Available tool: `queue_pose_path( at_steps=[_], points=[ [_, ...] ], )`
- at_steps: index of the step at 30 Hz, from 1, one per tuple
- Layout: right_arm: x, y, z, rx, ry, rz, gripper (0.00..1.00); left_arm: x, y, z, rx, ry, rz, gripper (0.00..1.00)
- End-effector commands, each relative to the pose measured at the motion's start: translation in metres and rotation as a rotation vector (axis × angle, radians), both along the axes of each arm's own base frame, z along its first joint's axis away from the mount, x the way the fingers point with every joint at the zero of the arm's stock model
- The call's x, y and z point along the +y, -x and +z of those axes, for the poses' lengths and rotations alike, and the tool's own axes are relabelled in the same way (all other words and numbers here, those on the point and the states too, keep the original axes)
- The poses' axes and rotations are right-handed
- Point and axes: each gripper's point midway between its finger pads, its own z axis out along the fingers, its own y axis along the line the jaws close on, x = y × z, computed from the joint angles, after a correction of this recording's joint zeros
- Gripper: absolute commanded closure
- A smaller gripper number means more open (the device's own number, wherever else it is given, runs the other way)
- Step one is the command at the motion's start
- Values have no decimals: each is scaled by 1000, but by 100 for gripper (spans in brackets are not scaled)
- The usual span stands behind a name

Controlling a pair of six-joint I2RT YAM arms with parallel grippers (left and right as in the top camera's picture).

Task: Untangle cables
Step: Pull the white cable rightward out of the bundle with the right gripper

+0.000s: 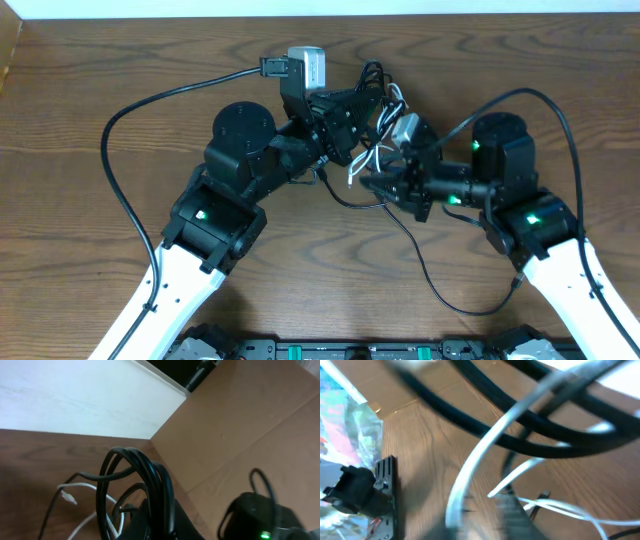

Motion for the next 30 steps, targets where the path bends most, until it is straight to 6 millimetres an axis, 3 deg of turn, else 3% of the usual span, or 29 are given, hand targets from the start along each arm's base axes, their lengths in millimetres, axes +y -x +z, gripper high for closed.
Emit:
queue_pose_path(
  at_steps=[1,8,10,14,18,25,30],
  points=[
    [0,-1,-8,56,7,-16,99,3,1,18,-9,47,9,92],
    [-1,7,1,105,-33,-17,99,21,-15,10,-44,-23,98,92],
    [-2,12,8,91,-47,-7,99,35,-26,-3,-63,-121,174,92],
    [-17,16,24,52,-63,-44,99,82,-46,-52,14,-376,411,92],
    [-45,15,40,3,-68,-152,99,121,-49,-87,121,-535,584,93],
    [-99,1,56,-14,-79,-425,99,124,-47,-94,145,-562,586,92],
    [-134,-5,50,11,-46,-611,99,127,-47,-95,147,-573,590,92]
  ],
)
